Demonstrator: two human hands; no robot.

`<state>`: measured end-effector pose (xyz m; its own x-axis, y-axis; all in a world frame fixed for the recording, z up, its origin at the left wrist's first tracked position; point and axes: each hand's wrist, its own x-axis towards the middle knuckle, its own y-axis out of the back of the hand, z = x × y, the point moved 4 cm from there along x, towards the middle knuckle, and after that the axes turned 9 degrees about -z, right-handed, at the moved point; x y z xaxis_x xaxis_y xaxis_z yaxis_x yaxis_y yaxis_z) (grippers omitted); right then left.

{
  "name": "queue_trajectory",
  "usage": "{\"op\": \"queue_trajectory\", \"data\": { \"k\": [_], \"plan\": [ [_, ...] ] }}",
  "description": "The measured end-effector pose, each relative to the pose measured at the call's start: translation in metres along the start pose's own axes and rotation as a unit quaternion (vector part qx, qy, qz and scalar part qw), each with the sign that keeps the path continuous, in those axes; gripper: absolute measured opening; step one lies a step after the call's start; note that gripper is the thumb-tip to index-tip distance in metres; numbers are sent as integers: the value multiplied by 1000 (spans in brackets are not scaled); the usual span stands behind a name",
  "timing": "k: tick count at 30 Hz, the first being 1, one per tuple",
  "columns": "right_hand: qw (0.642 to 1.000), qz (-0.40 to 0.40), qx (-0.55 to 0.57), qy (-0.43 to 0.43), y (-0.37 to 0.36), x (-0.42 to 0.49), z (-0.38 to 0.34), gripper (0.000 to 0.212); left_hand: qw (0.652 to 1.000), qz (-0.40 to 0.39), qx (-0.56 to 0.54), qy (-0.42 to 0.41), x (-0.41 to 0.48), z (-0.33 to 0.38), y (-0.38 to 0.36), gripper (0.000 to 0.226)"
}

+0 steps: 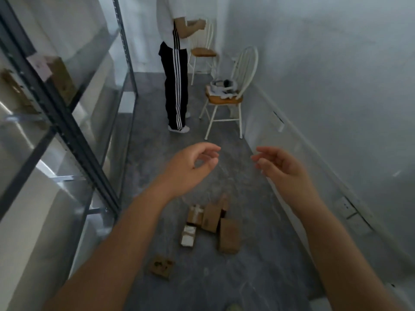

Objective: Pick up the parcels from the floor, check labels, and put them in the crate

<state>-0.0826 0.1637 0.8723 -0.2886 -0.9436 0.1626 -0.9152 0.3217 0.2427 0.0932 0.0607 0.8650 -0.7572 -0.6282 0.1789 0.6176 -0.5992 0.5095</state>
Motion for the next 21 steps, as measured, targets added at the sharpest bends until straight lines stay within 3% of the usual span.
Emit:
{"op": "queue_trajectory", "data": {
  "k": [5, 10, 16, 21],
  "plan": [
    [999, -48, -17, 6, 46, 34, 15, 26, 997, 71, -35, 23, 54, 3, -16, 21],
    [1000, -10, -2, -5, 95, 80, 44, 26, 999, 49, -13, 19, 95, 1, -47, 21],
    [997, -79, 16, 1, 74, 139, 58, 28, 993, 105, -9, 50, 137, -28, -16, 22],
    [998, -64, -4, 14, 65, 203, 50, 27, 995, 99, 14, 29, 182, -42, 23, 29]
  ]
}}
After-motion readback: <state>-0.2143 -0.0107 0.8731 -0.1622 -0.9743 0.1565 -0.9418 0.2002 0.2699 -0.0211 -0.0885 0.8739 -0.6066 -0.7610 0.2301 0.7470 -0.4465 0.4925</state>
